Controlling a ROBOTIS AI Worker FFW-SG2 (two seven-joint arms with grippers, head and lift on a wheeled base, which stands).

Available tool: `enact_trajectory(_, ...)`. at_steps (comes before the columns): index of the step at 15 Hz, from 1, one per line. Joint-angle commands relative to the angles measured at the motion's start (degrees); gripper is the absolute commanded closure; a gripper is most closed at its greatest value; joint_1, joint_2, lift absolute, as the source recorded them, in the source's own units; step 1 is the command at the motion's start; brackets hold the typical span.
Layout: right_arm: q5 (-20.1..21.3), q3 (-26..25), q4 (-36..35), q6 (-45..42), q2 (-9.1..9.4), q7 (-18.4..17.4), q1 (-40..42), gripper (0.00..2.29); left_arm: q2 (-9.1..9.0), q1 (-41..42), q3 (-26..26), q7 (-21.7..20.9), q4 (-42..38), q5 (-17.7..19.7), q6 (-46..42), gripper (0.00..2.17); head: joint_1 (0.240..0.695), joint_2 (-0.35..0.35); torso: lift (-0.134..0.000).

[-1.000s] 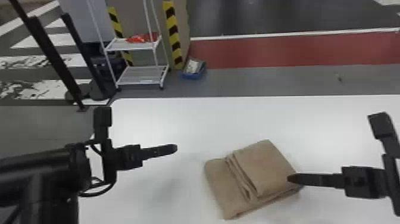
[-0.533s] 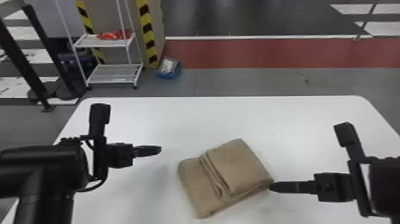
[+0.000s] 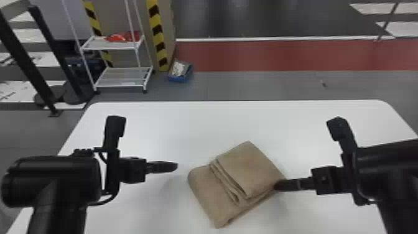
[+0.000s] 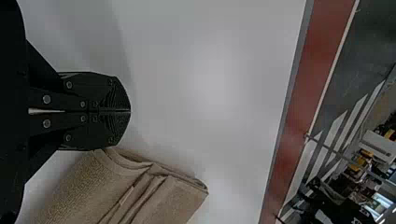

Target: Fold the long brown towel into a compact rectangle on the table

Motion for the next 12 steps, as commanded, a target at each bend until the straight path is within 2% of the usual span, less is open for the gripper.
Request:
enact_trajectory(1, 0.2, 0.2, 3.4, 0.1, 0.18, -1.5, -2.5, 2.20, 0.06, 0.4, -1.0, -2.8, -0.2, -1.5, 0.4, 2.14, 0.695, 0.053, -0.125)
enact_trajectory(4, 0.1, -0.2, 8.2, 0.1, 0.89, -4.7, -6.1, 2.20, 0.06, 0.9, -1.1, -5.6, -1.2, -2.2, 1.6, 2.15, 0.695, 0.031, -0.125)
enact_trajectory(7, 0.1, -0.2, 12.4, 0.1, 2.47, -7.3, -9.6, 2.20, 0.85, 1.3, -1.1, -8.3, -2.2, -2.2, 4.4, 2.14, 0.695, 0.016, -0.125)
enact_trajectory(12, -0.1, -1.1, 18.0, 0.1, 5.46, -11.3, -15.6, 2.20, 0.94, 3.1, -1.1, -10.9, -4.6, -2.2, 5.0, 2.14, 0.695, 0.023, -0.125)
